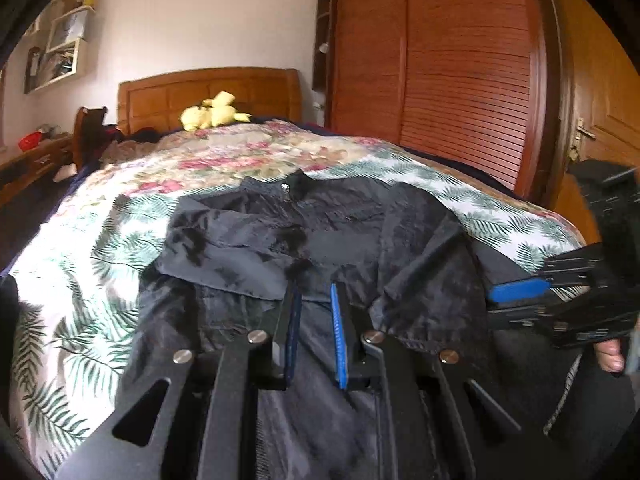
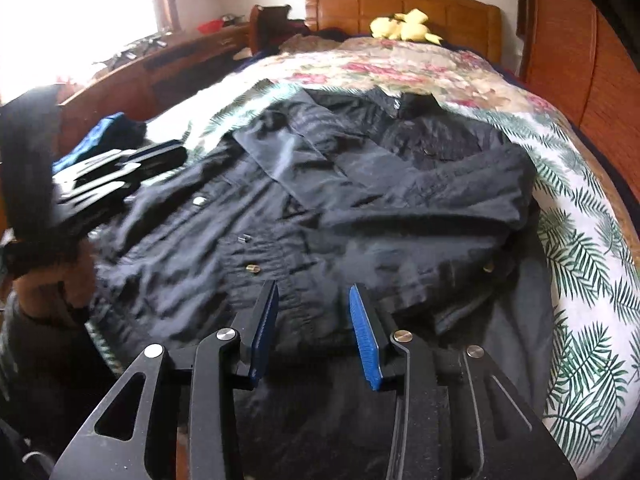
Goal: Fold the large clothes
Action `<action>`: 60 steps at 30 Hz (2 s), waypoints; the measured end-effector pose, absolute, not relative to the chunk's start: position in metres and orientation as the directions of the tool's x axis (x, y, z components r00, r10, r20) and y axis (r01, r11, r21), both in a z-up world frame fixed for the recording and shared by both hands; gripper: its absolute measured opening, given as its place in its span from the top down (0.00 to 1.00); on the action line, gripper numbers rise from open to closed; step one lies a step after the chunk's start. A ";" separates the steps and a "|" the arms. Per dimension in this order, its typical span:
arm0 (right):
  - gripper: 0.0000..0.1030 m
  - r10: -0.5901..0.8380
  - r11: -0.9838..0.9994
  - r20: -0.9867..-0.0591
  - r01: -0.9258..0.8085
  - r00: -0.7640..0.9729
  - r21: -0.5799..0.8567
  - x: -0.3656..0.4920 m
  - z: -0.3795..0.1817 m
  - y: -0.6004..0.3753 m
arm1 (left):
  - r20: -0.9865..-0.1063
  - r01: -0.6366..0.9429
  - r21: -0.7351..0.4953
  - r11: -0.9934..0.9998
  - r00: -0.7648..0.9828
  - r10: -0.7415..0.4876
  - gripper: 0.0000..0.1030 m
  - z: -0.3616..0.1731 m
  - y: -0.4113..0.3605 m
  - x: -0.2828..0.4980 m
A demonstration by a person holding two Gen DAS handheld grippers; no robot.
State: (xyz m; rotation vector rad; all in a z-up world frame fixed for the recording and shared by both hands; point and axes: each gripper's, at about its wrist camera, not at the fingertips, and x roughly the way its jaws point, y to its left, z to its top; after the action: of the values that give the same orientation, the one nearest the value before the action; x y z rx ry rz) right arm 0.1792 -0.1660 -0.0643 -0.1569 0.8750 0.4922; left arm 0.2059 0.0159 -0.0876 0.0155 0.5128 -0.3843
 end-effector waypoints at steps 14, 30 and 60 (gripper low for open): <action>0.63 0.328 0.897 -0.775 -0.435 0.541 0.076 0.207 -0.126 -0.200 | -0.633 0.452 -0.141 0.881 0.643 -0.431 0.87 -0.126 -0.026 0.220; 0.48 0.395 0.872 -0.725 -0.478 0.565 0.103 0.197 -0.125 -0.220 | -0.705 0.328 -0.107 0.939 0.641 -0.304 0.76 -0.154 -0.031 0.218; 0.36 0.373 0.888 -0.662 -0.456 0.650 0.052 0.191 -0.135 -0.248 | -0.746 0.231 0.005 0.973 0.649 -0.150 0.91 -0.158 -0.047 0.210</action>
State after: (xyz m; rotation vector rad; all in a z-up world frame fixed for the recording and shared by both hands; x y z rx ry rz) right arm 0.1910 -0.2485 -0.1351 -0.1233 0.7226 0.4723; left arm 0.2103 -0.0469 -0.1576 0.1028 0.8375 -0.2169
